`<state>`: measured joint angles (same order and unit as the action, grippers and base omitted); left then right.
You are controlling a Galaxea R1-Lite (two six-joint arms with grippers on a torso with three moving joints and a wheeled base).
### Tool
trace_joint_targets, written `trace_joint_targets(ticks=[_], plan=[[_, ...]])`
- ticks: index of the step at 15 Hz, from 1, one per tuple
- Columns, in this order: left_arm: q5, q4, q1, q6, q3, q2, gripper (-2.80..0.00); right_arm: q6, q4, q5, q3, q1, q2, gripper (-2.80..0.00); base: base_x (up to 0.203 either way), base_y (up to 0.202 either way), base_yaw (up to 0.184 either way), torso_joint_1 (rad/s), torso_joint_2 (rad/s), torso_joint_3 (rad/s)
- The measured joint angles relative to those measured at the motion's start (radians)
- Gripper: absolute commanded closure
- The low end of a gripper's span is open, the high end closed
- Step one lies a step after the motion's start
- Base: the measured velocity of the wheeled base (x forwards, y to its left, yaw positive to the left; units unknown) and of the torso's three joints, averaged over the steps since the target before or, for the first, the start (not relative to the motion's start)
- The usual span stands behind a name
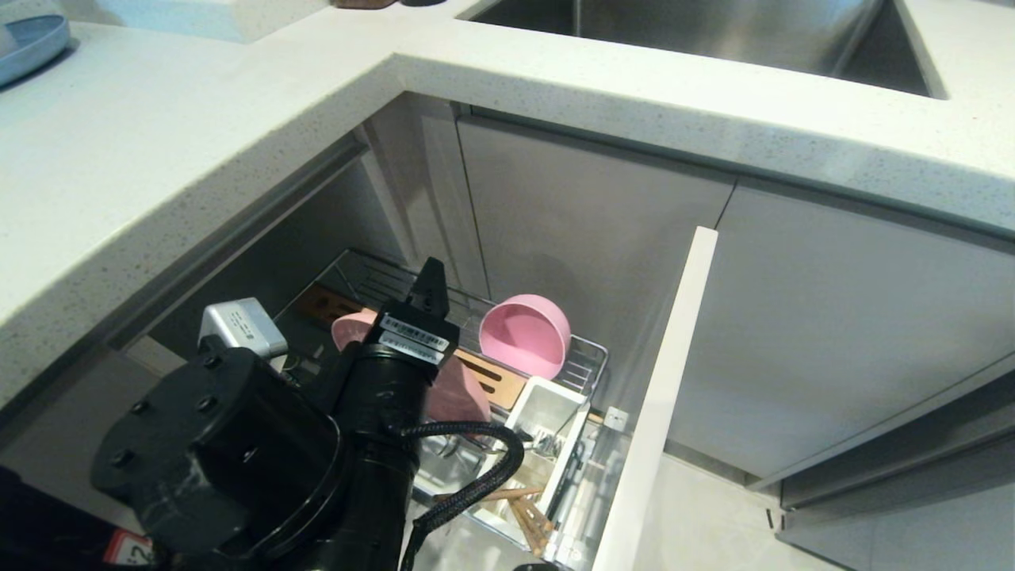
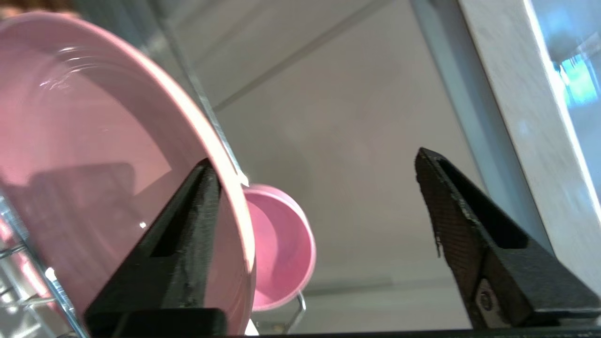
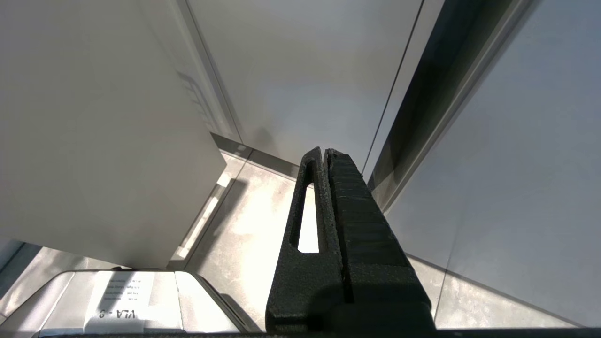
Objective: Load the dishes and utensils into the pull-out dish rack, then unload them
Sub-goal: Pick up the plate and place it in the cupboard
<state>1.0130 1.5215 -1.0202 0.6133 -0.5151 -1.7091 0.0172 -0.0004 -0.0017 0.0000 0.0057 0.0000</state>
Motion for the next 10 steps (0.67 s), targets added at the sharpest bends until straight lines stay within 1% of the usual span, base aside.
trace_joint_targets(ticks=[2,4,5,8,10], plan=[[-0.04,0.0,-0.002,-0.025,0.007,0.008,-2.8,0.0,0.0,0.0,0.0,0.0,0.0,0.0,0.0,0.0,0.0,0.0,0.0,0.0],[-0.072,-0.001,-0.006,-0.095,0.004,0.018,-2.8,0.0,0.0,0.0,0.0,0.0,0.0,0.0,0.0,0.0,0.0,0.0,0.0,0.0],[-0.077,0.0,-0.016,-0.124,0.0,0.026,-2.8,0.0,0.0,0.0,0.0,0.0,0.0,0.0,0.0,0.0,0.0,0.0,0.0,0.0],[-0.079,0.001,-0.033,-0.142,-0.005,0.068,-2.8,0.0,0.0,0.0,0.0,0.0,0.0,0.0,0.0,0.0,0.0,0.0,0.0,0.0],[-0.078,0.001,-0.035,-0.122,0.024,0.081,-2.8,0.0,0.0,0.0,0.0,0.0,0.0,0.0,0.0,0.0,0.0,0.0,0.0,0.0]])
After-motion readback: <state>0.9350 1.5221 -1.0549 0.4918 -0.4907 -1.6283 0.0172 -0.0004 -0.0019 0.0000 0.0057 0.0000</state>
